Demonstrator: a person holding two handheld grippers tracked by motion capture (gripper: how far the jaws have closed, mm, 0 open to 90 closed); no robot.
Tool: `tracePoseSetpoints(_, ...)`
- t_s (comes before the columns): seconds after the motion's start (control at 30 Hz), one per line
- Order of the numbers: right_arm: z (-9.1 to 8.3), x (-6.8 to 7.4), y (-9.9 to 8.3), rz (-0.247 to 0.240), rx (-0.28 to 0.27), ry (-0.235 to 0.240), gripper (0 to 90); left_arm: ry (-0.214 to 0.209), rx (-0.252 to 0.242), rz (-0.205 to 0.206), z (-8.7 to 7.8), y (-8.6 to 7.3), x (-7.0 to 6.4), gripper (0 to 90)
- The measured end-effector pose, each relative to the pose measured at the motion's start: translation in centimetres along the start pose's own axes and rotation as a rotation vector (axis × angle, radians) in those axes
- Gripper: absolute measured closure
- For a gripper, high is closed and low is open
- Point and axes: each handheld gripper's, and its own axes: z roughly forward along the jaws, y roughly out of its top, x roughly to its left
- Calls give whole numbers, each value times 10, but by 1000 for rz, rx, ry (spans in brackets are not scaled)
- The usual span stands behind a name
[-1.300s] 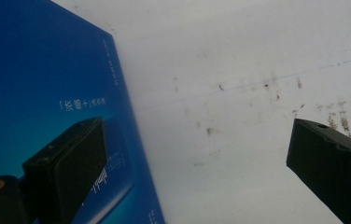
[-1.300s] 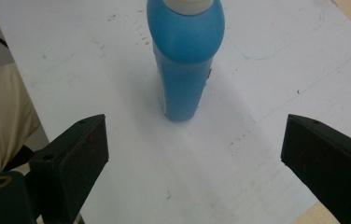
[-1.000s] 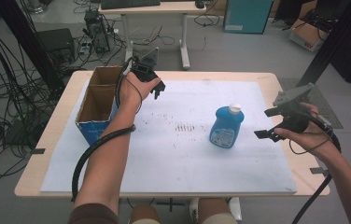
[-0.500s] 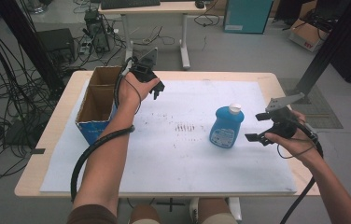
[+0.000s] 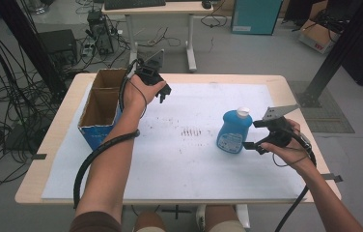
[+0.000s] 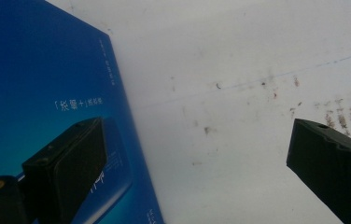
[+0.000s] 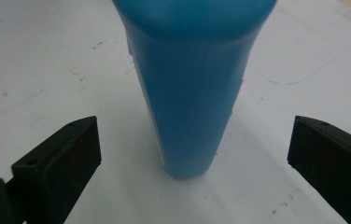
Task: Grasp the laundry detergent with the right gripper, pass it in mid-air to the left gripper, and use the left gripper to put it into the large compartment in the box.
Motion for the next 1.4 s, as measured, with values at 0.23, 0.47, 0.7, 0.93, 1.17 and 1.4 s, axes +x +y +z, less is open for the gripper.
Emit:
tracePoseSetpoints(0.23, 13, 0, -2, -11, -16, 3, 21, 0, 3, -9, 2, -1, 3, 55)
tracePoseSetpoints(0.47, 24, 1, -4, -7, -23, -1, 22, -1, 1, -5, 2, 0, 2, 55)
tracePoseSetpoints(0.7, 30, 2, -4, 3, -42, 4, 22, 0, 1, -4, 3, 0, 1, 55)
tracePoseSetpoints(0.93, 38, 2, -5, 1, -62, 9, 22, -3, -1, 2, 3, 0, -1, 55)
tracePoseSetpoints(1.17, 42, 2, -4, 3, -72, 5, 22, -7, 1, 4, 2, 0, 0, 55)
tracePoseSetpoints(1.4, 45, 1, -6, 13, -87, 3, 23, -7, -1, 5, 3, 0, -1, 55)
